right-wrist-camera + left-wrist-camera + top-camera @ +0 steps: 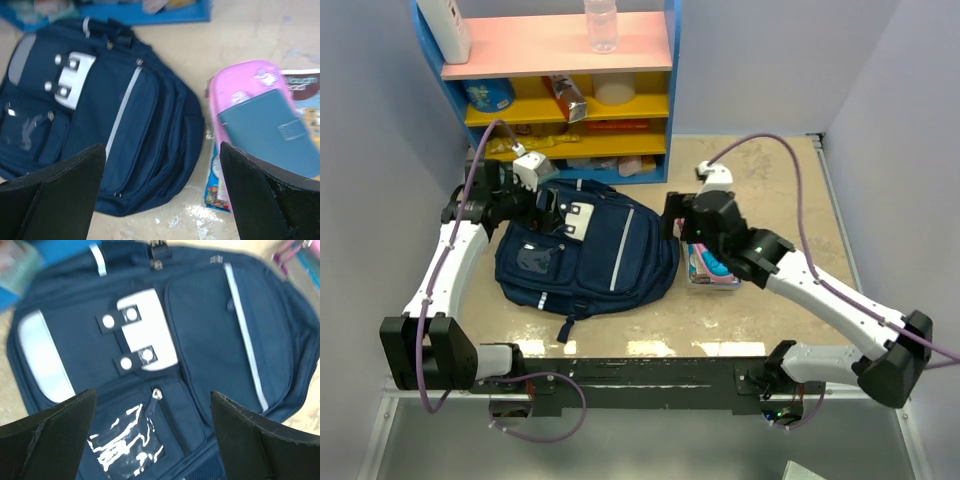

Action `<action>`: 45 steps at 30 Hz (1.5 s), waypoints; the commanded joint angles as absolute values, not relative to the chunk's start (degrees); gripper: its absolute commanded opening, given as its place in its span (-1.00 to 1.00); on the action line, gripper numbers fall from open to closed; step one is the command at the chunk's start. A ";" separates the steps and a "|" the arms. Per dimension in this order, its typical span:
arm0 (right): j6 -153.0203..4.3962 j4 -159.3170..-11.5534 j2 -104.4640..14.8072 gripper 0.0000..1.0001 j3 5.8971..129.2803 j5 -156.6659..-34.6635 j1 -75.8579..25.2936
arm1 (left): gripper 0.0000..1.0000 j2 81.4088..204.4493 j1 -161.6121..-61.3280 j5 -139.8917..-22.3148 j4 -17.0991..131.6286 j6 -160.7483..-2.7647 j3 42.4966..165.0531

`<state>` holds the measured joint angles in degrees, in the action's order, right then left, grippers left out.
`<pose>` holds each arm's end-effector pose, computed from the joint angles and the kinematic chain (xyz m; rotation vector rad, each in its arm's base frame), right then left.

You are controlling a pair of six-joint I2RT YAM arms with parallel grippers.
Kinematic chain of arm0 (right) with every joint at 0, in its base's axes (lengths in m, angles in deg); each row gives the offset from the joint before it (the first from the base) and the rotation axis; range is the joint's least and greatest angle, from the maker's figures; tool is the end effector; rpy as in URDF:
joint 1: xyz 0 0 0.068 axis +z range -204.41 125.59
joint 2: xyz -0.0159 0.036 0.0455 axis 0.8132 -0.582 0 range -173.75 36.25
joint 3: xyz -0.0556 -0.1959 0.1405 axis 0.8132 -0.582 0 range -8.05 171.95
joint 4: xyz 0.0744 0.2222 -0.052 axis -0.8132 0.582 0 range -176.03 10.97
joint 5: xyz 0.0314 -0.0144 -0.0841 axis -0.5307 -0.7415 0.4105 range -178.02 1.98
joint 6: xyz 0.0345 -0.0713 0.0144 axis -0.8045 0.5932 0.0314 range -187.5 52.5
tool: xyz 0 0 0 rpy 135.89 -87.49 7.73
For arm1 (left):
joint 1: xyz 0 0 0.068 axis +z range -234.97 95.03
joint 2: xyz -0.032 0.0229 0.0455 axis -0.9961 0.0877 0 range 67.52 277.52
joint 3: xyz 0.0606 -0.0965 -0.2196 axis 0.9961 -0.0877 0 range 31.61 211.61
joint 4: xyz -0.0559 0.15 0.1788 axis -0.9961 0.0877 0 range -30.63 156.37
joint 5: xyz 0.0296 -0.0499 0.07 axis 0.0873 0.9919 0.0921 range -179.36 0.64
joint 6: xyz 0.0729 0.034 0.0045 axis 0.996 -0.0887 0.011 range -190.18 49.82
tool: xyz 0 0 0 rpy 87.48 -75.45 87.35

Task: Pack the student bag
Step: Adjust the student bag at the center of the board.

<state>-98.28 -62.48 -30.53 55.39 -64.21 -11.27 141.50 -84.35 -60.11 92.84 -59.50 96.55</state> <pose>0.2193 0.1670 0.3166 0.0423 2.0198 0.4022 0.2827 -0.0309 0.2752 0.4506 2.1986 -0.4825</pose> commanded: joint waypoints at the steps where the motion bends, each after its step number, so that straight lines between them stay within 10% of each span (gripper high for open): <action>1: -94.40 -65.63 -34.32 0.97 56.65 -56.14 -2.92 | 1.00 140.74 -84.44 -60.97 93.65 -53.93 93.66; 32: -89.29 -84.45 -67.46 0.94 62.01 -56.29 -5.28 | 0.99 137.57 -74.60 -74.60 90.14 -45.92 80.21; 45: -96.58 -89.80 -62.19 0.42 48.83 -67.27 -4.93 | 0.52 138.71 -74.42 -78.29 82.05 -46.36 75.02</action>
